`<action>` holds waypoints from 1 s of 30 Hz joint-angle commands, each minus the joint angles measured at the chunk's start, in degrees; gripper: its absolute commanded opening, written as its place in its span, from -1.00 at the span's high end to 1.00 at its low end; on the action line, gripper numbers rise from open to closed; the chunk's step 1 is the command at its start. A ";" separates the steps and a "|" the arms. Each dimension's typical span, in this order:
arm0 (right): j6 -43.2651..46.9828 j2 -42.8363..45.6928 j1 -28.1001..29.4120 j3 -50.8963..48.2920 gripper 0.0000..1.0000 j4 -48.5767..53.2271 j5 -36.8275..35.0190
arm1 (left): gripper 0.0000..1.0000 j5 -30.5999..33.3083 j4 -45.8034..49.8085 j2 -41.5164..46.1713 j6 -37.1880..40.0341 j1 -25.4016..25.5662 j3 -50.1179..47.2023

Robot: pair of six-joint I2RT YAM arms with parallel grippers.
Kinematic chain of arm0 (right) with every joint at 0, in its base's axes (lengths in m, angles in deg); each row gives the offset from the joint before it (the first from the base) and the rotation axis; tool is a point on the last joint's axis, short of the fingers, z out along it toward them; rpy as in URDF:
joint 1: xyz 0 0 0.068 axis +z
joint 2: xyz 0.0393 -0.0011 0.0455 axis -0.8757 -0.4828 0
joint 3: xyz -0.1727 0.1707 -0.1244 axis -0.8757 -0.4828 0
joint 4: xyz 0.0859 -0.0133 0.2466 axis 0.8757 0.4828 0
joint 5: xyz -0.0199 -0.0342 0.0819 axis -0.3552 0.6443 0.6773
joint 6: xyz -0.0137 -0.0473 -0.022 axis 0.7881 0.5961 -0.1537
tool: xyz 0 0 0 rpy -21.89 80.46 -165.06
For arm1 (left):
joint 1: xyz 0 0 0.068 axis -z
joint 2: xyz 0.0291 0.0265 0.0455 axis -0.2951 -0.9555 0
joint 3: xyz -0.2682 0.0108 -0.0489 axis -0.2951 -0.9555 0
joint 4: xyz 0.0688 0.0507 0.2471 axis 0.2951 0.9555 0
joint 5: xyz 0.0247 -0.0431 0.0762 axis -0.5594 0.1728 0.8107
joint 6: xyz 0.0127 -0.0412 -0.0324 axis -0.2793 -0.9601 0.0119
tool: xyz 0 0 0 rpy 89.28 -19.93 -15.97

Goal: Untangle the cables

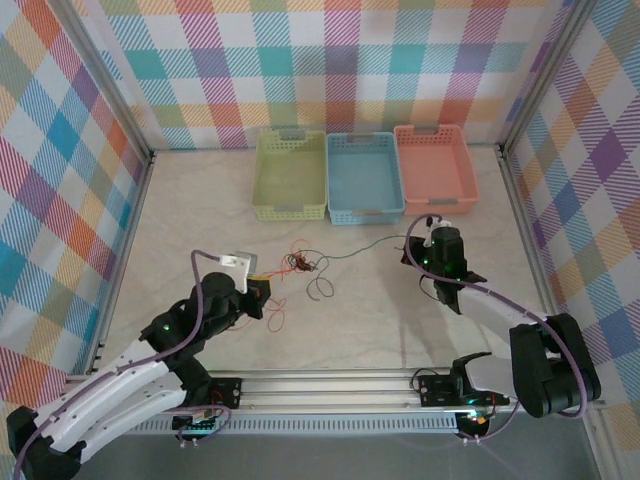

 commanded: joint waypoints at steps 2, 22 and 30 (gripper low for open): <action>-3.87 -0.01 -2.26 -0.33 1.00 3.00 -8.22 | 1.00 7.90 4.38 4.27 -1.31 -0.68 -0.92; -7.46 -0.77 -5.24 0.02 1.00 7.62 -12.15 | 1.00 19.52 10.70 15.26 -4.19 -0.66 -1.32; -7.66 -0.28 -6.48 -0.63 1.00 6.78 -10.90 | 1.00 20.80 11.59 20.47 -4.72 -0.64 -2.35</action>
